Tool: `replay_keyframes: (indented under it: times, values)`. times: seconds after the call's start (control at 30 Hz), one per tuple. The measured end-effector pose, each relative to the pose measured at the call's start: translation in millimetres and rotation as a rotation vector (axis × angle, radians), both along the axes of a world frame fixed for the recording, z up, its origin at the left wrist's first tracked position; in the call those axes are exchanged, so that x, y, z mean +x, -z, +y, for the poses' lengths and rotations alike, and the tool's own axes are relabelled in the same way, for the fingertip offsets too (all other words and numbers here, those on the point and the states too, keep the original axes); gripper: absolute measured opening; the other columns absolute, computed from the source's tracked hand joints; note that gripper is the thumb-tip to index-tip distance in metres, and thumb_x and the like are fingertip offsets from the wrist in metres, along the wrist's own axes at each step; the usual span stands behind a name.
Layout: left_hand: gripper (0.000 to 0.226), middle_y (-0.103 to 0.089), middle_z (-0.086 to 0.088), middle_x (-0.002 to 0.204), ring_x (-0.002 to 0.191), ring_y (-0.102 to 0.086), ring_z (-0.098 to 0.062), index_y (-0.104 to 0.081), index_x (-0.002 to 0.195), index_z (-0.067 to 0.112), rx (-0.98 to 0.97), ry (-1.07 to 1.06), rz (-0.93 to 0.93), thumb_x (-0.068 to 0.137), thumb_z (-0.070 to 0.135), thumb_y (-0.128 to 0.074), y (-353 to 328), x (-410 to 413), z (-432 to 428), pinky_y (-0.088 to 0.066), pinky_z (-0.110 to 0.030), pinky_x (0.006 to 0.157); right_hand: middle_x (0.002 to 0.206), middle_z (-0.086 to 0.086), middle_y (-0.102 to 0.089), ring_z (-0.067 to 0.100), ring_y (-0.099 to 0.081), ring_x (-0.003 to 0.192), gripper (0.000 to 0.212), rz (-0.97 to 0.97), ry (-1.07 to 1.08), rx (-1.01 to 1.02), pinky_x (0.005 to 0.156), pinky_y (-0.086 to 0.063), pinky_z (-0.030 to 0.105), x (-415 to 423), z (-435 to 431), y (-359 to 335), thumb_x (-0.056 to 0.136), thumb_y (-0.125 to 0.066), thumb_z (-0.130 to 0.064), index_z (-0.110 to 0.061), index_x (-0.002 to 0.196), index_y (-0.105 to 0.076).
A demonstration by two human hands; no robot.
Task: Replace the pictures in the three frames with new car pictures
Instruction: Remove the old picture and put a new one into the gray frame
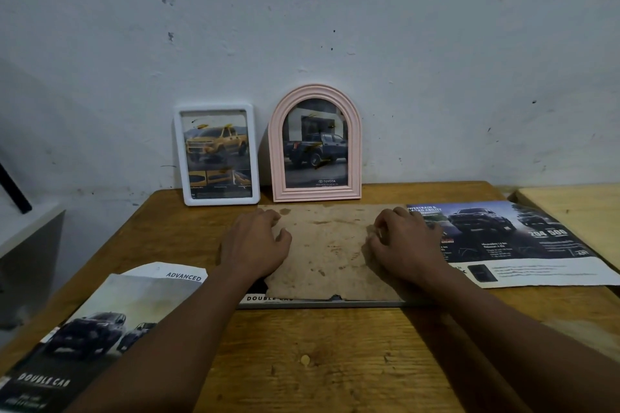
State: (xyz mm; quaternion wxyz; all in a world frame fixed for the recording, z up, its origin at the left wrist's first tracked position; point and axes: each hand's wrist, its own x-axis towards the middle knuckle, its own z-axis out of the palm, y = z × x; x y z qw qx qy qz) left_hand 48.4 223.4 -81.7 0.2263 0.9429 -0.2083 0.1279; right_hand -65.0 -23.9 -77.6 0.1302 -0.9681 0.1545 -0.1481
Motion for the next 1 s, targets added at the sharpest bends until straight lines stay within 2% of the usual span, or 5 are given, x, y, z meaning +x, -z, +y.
replay_keyframes:
  times: [0.13,0.3,0.53,0.73,1.0]
  values:
    - [0.056,-0.061,-0.004,0.132,0.122,-0.055,-0.022,-0.057,0.141,0.022,-0.008,0.027,-0.018,0.093,0.050,-0.059,-1.8,11.3,-4.4,-0.050,-0.041,0.100,0.141,0.002,-0.049,0.023,-0.038,0.132,0.047,-0.051,-0.009,0.054,0.107,-0.036,0.051,15.4,-14.3,-0.1,0.094,-0.050,-0.051,-0.026,0.133,-0.048]
    - [0.071,-0.024,0.000,0.167,0.156,-0.010,-0.021,-0.030,0.158,0.025,0.046,0.153,0.206,0.099,0.059,-0.050,3.4,27.4,-7.3,-0.016,-0.042,0.123,0.158,0.001,-0.032,0.025,-0.019,0.149,0.063,0.116,-0.091,0.069,0.116,-0.025,0.053,30.3,-25.4,3.1,0.097,-0.039,-0.061,-0.025,0.148,-0.034]
    - [0.069,-0.042,-0.002,0.158,0.150,-0.029,-0.019,-0.043,0.153,0.021,-0.043,0.111,0.154,0.096,0.058,-0.055,16.6,31.3,-5.5,-0.028,-0.036,0.119,0.124,0.004,-0.061,0.022,-0.050,0.117,0.061,-0.030,-0.083,-0.050,0.094,-0.047,0.039,30.9,-22.8,12.7,0.090,-0.036,-0.067,-0.020,0.124,-0.056]
    - [0.066,-0.059,0.001,0.132,0.122,-0.050,-0.017,-0.059,0.137,0.022,-0.007,0.115,0.054,0.090,0.067,-0.051,14.3,35.0,-6.7,-0.045,-0.037,0.103,0.104,0.000,-0.063,0.018,-0.050,0.100,0.052,-0.116,-0.051,-0.078,0.080,-0.048,0.036,36.6,-25.2,13.8,0.088,-0.042,-0.063,-0.020,0.108,-0.063]
    - [0.058,-0.053,0.005,0.118,0.106,-0.052,-0.011,-0.066,0.128,0.019,0.013,0.123,0.015,0.090,0.062,-0.059,8.6,36.9,-7.7,-0.044,-0.027,0.086,0.099,-0.001,-0.060,0.015,-0.047,0.095,0.051,-0.141,-0.085,-0.106,0.078,-0.049,0.037,39.8,-27.3,14.4,0.087,-0.038,-0.061,-0.020,0.105,-0.063]
